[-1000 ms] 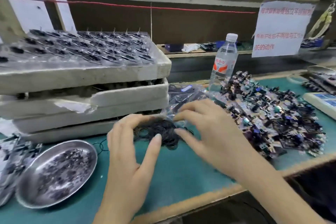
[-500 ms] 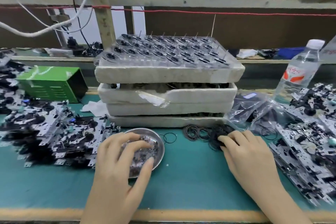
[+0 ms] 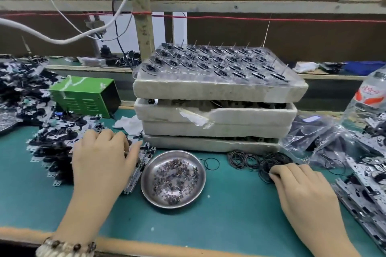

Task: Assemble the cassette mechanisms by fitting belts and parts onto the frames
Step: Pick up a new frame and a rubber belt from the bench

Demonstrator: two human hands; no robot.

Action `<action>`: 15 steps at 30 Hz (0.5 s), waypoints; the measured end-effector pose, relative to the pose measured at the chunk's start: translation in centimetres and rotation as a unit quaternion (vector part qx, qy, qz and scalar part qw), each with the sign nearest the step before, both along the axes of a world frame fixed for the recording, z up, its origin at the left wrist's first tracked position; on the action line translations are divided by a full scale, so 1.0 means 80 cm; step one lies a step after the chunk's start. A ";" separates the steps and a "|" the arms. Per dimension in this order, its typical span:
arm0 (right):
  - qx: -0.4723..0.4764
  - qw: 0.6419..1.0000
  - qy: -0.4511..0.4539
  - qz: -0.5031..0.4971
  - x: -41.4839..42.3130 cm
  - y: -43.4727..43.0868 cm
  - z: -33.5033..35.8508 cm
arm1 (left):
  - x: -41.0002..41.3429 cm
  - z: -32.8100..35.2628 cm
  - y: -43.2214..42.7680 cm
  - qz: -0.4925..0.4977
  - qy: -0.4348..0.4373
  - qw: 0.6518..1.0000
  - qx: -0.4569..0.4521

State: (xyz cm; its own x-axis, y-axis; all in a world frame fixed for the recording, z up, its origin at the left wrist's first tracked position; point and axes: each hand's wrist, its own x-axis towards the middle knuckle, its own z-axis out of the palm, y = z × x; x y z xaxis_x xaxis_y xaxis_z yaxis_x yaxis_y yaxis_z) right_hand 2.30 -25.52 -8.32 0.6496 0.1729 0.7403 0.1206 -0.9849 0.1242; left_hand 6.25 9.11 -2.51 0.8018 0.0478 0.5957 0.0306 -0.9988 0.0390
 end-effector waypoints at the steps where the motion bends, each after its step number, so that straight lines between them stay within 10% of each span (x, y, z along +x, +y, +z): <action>1: 0.010 1.000 -0.003 -0.004 0.000 0.001 0.000 | 0.005 0.001 0.000 -0.004 0.016 1.000 0.007; 7: 0.056 0.998 -0.004 0.006 -0.001 -0.001 -0.002 | 0.024 0.004 0.006 -0.064 0.021 0.995 0.080; 15: 0.164 0.985 0.050 0.013 -0.007 0.001 0.001 | 0.019 0.036 0.045 -0.050 -0.038 0.995 -0.077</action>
